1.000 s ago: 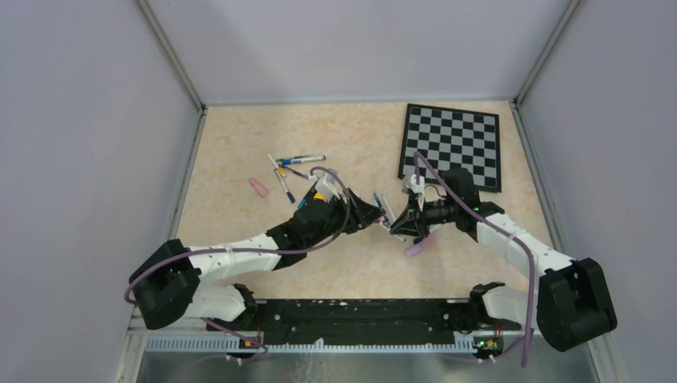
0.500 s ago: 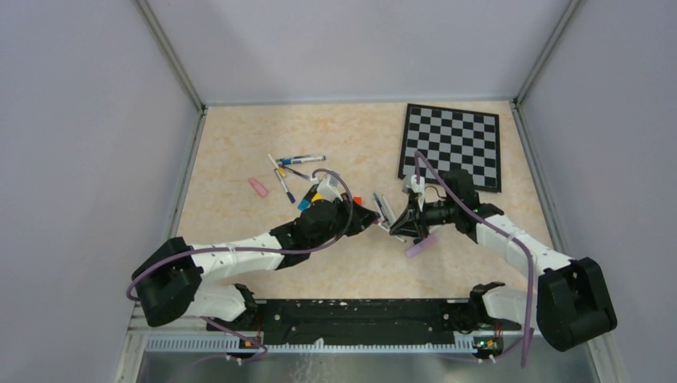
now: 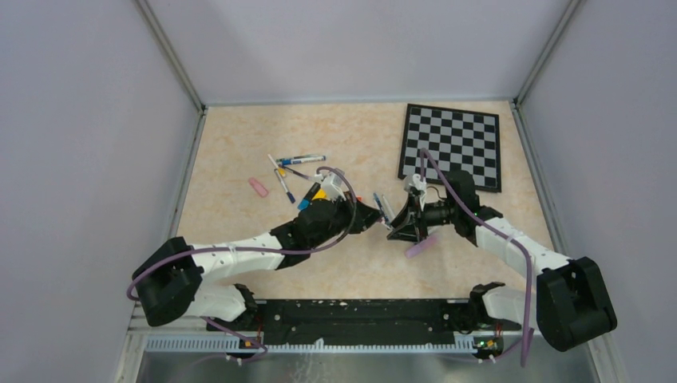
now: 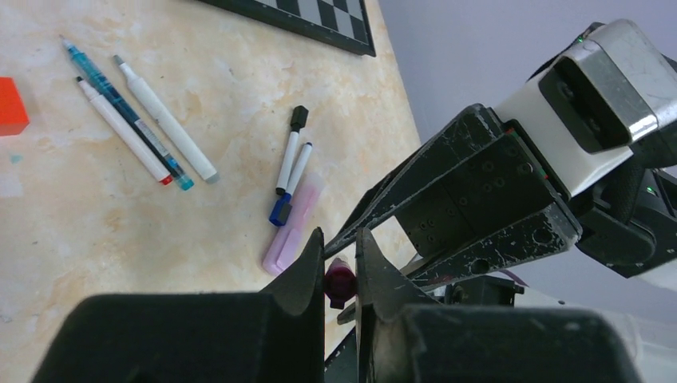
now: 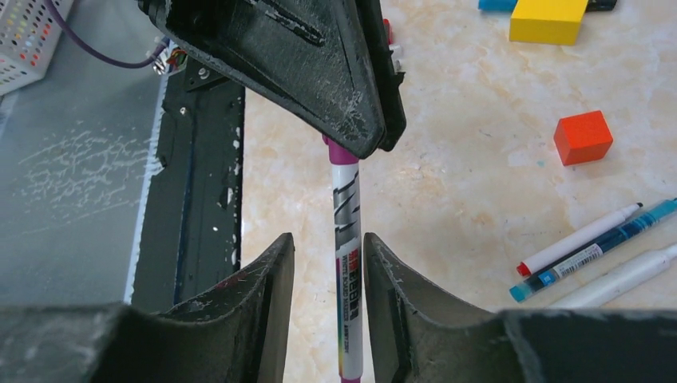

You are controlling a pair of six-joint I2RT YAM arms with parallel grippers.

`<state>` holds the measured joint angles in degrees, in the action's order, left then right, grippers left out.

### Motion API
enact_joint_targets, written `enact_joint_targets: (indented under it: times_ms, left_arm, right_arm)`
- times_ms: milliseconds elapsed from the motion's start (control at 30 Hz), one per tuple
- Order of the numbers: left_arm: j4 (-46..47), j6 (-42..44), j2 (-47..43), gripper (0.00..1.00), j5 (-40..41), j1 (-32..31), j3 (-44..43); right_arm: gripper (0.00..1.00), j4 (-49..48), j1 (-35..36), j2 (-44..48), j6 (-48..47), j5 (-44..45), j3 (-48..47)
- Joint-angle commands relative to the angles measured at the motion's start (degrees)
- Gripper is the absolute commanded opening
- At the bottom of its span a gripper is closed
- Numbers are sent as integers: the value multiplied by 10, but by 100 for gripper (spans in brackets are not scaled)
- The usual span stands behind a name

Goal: Open the pen caps
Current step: Pick up the pen from the center of the board, then open the pen cap from the pen, then place the pen at the center of the board.

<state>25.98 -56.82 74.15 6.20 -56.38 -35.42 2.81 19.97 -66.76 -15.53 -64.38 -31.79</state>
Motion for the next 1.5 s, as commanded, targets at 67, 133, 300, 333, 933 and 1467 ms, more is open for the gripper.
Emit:
enact_joint_targets:
  times_ms: [67,133,300,333,933,1467]
  left_arm:
    - [73,36,14,0,-38,-2,-9]
    - [78,40,19,0,-43,-2,-11]
    - [81,63,-1,0,-20,0,-8]
    - [82,68,-15,0,1,2,-3]
    - [-89,101,-246,0,-35,240,5]
    - [-365,167,-210,4,-145,235,65]
  right_arm:
    - [34,-64,4,-2,40,-31,-1]
    - [25,-64,7,-3,41,-30,-1]
    - [0,-14,10,-4,-8,-33,-11]
    - [0,12,10,-5,-36,-29,-15]
    - [0,-46,-48,-20,30,91,2]
    - [8,-106,-62,-215,204,285,-115]
